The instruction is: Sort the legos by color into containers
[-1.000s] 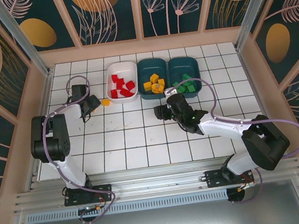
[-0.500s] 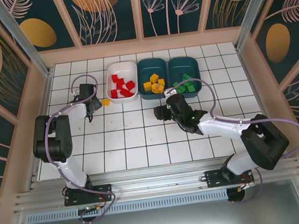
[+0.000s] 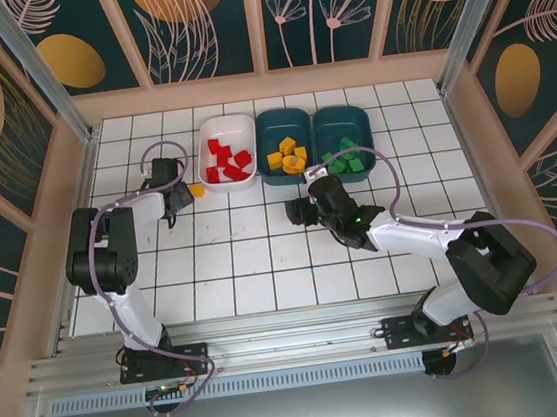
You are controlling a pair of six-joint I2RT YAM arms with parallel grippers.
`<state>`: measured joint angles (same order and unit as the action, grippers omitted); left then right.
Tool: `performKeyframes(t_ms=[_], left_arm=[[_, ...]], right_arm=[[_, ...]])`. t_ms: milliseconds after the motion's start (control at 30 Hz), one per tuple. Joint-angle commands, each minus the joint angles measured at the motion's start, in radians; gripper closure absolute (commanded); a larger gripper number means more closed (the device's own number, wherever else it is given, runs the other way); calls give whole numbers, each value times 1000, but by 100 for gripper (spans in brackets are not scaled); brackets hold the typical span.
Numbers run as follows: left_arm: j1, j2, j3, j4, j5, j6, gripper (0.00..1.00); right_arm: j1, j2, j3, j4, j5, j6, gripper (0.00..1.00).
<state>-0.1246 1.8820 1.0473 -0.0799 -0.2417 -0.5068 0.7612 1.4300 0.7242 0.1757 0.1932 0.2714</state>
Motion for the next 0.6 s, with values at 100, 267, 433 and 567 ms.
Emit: performKeyframes(t_ms=[100, 267, 433, 567], left_arm=[[3, 88, 102, -55, -14, 7, 44], [2, 95, 125, -56, -7, 2, 52], [6, 101, 142, -71, -29, 7, 60], [6, 93, 141, -82, -43, -2, 66]], right_arm=[[9, 5, 21, -2, 27, 5, 26], [9, 4, 20, -2, 25, 3, 26], [8, 4, 20, -2, 28, 3, 26], [9, 7, 21, -3, 30, 3, 26]])
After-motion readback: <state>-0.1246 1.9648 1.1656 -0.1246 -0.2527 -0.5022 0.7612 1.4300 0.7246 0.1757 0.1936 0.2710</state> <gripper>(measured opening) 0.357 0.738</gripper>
